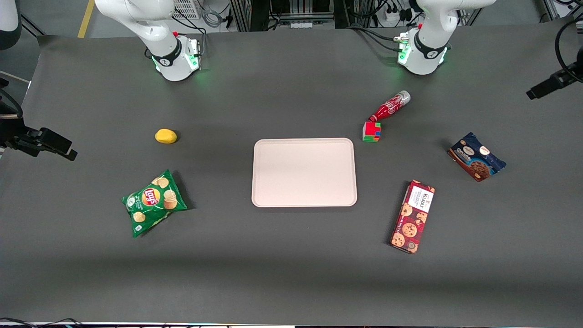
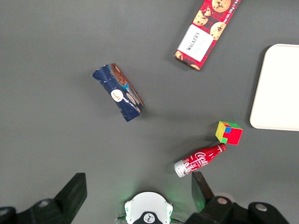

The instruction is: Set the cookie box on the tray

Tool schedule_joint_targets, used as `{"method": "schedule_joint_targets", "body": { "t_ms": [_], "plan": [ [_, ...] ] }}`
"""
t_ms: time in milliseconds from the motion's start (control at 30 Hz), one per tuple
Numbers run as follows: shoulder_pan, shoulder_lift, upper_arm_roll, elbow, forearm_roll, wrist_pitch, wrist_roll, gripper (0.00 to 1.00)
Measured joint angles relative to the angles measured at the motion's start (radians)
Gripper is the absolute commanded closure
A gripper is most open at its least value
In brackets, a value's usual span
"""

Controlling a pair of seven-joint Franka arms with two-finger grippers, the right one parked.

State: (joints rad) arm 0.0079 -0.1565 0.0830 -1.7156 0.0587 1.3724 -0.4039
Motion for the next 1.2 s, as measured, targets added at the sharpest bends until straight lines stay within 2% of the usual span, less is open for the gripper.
{"method": "schedule_joint_targets", "body": {
  "t_ms": [233, 500, 867, 1200],
  "plan": [
    [0.003, 0.016, 0.066, -0.147, 0.005, 0.193, -0.048, 0.0],
    [0.002, 0.081, 0.068, -0.393, 0.004, 0.513, -0.066, 0.0],
    [0.001, 0.216, 0.064, -0.539, 0.005, 0.831, -0.066, 0.0],
    [0.002, 0.229, 0.078, -0.637, 0.006, 0.941, 0.011, 0.0]
  ]
}}
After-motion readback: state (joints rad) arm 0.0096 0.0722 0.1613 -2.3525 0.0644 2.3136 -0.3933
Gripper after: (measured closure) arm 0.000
